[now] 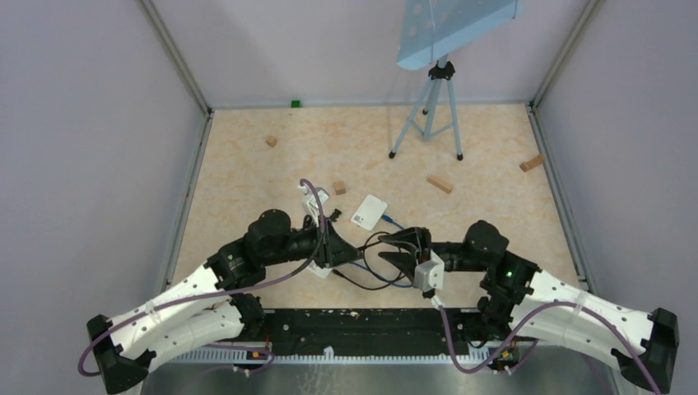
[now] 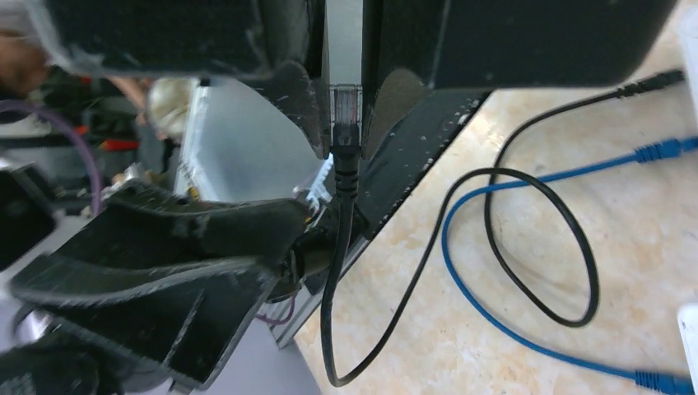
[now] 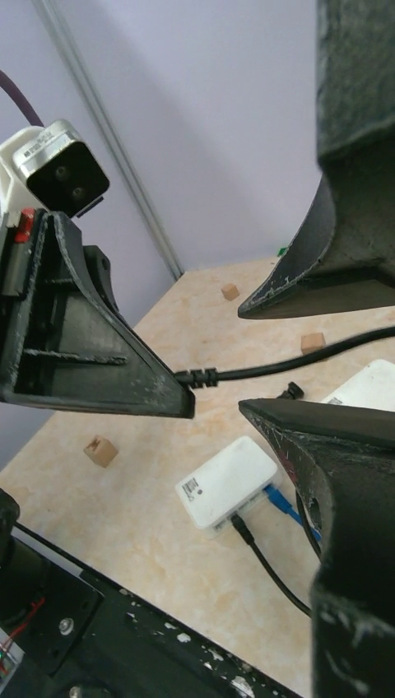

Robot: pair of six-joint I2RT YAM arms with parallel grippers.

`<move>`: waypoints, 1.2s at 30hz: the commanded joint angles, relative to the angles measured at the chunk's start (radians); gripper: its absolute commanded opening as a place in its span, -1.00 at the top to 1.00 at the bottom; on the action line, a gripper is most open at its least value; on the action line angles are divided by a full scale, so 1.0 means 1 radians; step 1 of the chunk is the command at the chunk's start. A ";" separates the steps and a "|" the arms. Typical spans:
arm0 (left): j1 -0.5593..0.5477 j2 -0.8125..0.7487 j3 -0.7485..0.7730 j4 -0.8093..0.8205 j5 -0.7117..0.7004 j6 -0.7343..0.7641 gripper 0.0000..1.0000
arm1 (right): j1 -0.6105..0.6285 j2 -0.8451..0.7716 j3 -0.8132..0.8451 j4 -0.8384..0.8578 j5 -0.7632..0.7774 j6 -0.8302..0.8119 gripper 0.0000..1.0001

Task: Insert the plug into the switch port
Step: Pick up the connector from the center of the board.

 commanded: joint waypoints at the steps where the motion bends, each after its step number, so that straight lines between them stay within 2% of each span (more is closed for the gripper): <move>1: -0.004 -0.099 -0.079 0.120 -0.101 -0.319 1.00 | 0.007 0.043 -0.031 0.146 -0.046 -0.060 0.22; 6: -0.003 -0.217 -0.266 0.289 -0.139 -0.630 1.00 | 0.033 0.089 -0.049 0.172 0.011 -0.106 0.21; 10: -0.003 -0.294 -0.351 0.357 -0.186 -0.761 1.00 | 0.051 0.122 -0.077 0.257 0.064 -0.128 0.17; 13: -0.003 -0.339 -0.340 0.306 -0.257 -0.799 1.00 | 0.071 0.168 -0.086 0.340 0.092 -0.145 0.16; 18: -0.003 -0.380 -0.325 0.245 -0.337 -0.856 1.00 | 0.091 0.283 -0.049 0.369 0.088 -0.185 0.15; 28: -0.004 -0.426 -0.375 0.230 -0.379 -0.990 1.00 | 0.139 0.424 -0.020 0.572 0.181 -0.241 0.15; 36: -0.004 -0.449 -0.379 0.186 -0.386 -0.987 1.00 | 0.159 0.470 -0.023 0.683 0.233 -0.254 0.15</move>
